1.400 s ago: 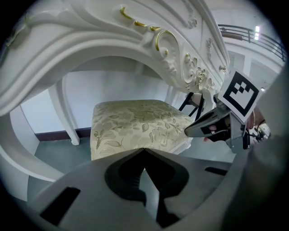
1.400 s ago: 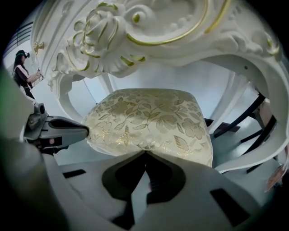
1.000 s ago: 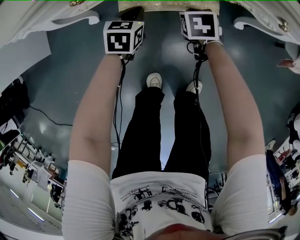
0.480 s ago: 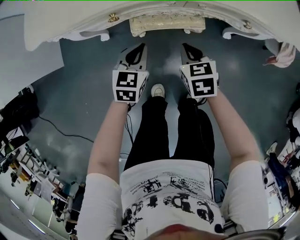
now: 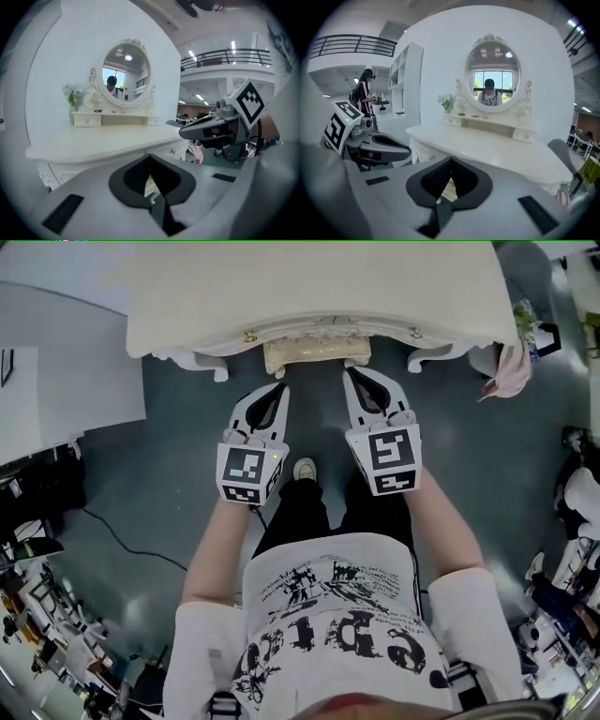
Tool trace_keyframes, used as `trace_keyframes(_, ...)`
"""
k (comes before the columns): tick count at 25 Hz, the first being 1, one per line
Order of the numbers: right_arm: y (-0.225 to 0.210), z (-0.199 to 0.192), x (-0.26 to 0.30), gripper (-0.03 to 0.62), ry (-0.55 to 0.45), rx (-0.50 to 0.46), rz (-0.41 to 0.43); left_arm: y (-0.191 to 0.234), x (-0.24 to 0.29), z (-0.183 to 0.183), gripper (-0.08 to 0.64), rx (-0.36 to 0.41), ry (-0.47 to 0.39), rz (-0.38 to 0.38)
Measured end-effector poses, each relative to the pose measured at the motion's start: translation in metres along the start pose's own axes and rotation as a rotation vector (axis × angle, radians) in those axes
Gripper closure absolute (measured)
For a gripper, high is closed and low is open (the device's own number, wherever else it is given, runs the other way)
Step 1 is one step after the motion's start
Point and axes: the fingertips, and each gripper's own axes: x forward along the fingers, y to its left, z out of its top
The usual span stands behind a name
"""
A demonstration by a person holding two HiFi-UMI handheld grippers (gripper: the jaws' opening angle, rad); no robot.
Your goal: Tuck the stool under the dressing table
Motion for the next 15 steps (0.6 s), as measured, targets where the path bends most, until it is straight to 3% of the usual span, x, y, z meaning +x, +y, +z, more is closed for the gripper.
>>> trace_keyframes(8,0.019,0.101,-0.096,0.575,-0.183,-0.022,-0.020,-0.013,-0.083,0.143,0.540,0.087,-0.194,0.056)
trace_keyframes(15,0.030,0.166,-0.150,0.575,-0.330,0.041,0.033,-0.025,-0.144,0.211,0.540,0.068,-0.313,0.061)
